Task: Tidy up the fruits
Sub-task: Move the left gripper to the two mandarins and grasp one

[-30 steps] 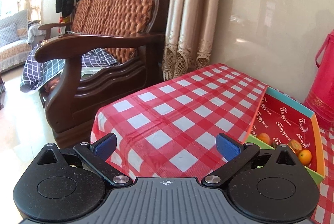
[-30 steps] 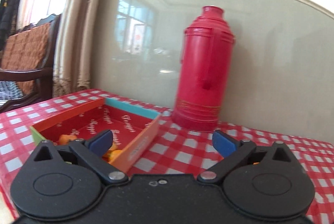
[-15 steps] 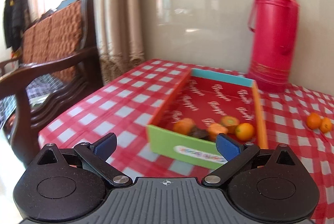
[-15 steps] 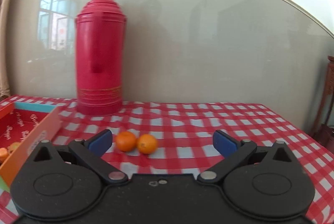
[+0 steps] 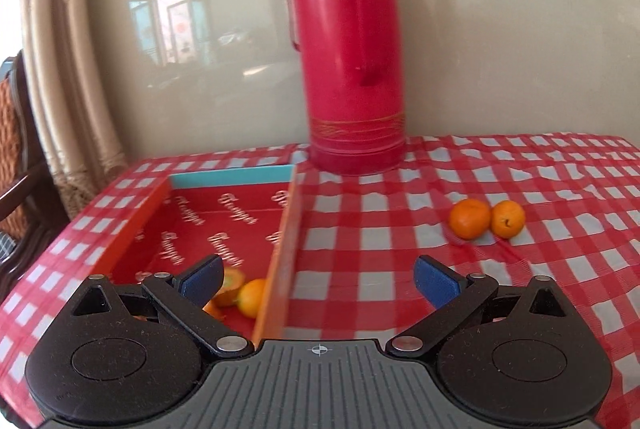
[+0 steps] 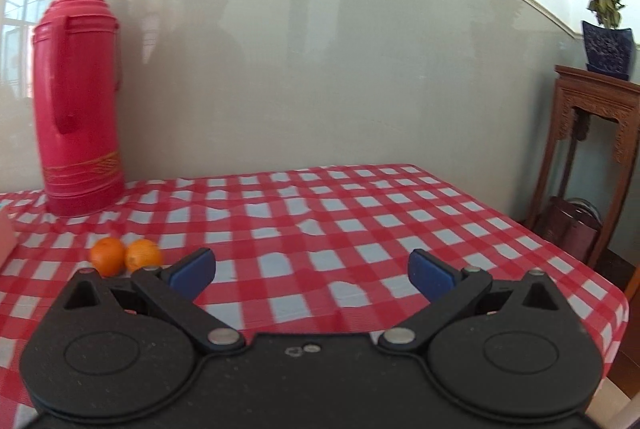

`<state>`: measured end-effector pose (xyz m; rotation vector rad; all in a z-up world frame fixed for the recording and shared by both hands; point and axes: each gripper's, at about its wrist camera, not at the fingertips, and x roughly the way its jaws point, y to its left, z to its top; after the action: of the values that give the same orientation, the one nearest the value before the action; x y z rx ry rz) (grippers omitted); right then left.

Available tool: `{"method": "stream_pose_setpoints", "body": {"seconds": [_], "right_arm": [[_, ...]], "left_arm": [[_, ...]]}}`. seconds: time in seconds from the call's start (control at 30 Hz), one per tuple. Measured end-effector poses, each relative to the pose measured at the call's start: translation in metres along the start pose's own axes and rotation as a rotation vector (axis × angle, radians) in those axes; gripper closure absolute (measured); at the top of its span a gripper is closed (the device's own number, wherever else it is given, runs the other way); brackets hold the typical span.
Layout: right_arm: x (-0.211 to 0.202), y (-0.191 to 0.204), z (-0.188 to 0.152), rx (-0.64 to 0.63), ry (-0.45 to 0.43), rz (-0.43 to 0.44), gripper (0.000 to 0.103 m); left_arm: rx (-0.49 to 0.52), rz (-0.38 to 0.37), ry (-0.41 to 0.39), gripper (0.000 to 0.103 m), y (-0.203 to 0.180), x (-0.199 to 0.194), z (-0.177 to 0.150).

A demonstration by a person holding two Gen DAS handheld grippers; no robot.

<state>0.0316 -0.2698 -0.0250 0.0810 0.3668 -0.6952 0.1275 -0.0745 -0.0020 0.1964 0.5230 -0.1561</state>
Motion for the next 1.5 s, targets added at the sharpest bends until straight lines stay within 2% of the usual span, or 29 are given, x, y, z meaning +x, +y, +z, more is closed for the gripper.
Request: {"method": "stream_pose_setpoints", "body": {"seconds": [0.13, 0.3, 0.47, 0.67, 1.13, 1.43, 1.47, 1.5], "right_arm": [[0.007, -0.017, -0.005, 0.021, 0.018, -0.078, 0.006], [0.016, -0.031, -0.011, 0.031, 0.053, -0.095, 0.006], [0.020, -0.036, -0.011, 0.050, 0.064, -0.074, 0.006], [0.021, -0.036, -0.010, 0.065, 0.079, -0.033, 0.006], [0.020, -0.030, -0.007, 0.067, 0.080, 0.046, 0.006], [0.020, -0.024, -0.008, 0.041, 0.080, 0.067, 0.006], [0.020, -0.023, -0.008, 0.039, 0.079, 0.069, 0.006], [0.019, -0.023, -0.008, 0.037, 0.078, 0.070, 0.006]], "left_arm": [[0.039, -0.031, 0.020, 0.003, -0.024, 0.019, 0.007], [0.092, -0.066, 0.022, 0.003, -0.052, 0.039, 0.013], [0.119, -0.088, 0.018, 0.005, -0.069, 0.056, 0.020], [0.128, -0.130, 0.054, 0.023, -0.079, 0.082, 0.025], [0.113, -0.239, 0.090, 0.023, -0.099, 0.115, 0.030], [0.035, -0.282, 0.120, 0.023, -0.097, 0.132, 0.034], [0.030, -0.284, 0.120, 0.026, -0.097, 0.132, 0.034], [0.022, -0.297, 0.123, 0.035, -0.096, 0.133, 0.034]]}}
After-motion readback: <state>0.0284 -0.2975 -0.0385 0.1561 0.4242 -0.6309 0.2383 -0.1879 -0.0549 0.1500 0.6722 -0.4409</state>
